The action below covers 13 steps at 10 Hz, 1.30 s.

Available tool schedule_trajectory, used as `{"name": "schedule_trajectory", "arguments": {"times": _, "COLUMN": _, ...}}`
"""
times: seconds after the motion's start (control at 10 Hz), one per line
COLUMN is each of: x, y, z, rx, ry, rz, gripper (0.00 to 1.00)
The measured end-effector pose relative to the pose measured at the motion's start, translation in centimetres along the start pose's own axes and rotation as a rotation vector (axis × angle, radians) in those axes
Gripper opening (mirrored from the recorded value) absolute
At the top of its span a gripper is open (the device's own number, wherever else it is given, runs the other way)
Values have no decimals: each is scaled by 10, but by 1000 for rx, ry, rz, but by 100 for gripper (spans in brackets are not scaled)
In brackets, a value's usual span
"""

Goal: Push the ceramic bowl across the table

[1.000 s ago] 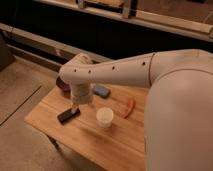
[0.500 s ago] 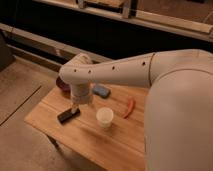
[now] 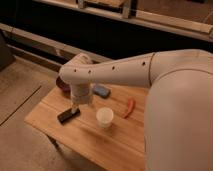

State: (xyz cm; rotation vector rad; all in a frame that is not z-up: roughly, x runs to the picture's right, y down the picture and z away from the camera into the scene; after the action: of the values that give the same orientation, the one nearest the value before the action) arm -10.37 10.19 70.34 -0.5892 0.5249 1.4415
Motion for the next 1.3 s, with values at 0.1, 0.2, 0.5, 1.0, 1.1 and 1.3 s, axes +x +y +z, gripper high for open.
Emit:
{"name": "schedule_trajectory", "arguments": {"times": 0.1, "x": 0, "y": 0, "z": 0, "rx": 0, "ry": 0, "rz": 0, "gripper": 65}}
{"name": "schedule_trajectory", "arguments": {"times": 0.2, "x": 0, "y": 0, "z": 0, "rx": 0, "ry": 0, "rz": 0, "gripper": 65}}
{"name": "schedule_trajectory", "arguments": {"times": 0.5, "x": 0, "y": 0, "z": 0, "rx": 0, "ry": 0, "rz": 0, "gripper": 65}}
{"name": "schedule_trajectory", "arguments": {"times": 1.0, "x": 0, "y": 0, "z": 0, "rx": 0, "ry": 0, "rz": 0, "gripper": 65}}
{"name": "schedule_trajectory", "arguments": {"times": 1.1, "x": 0, "y": 0, "z": 0, "rx": 0, "ry": 0, "rz": 0, "gripper": 61}}
{"name": "schedule_trajectory", "arguments": {"times": 1.3, "x": 0, "y": 0, "z": 0, "rx": 0, "ry": 0, "rz": 0, "gripper": 43}}
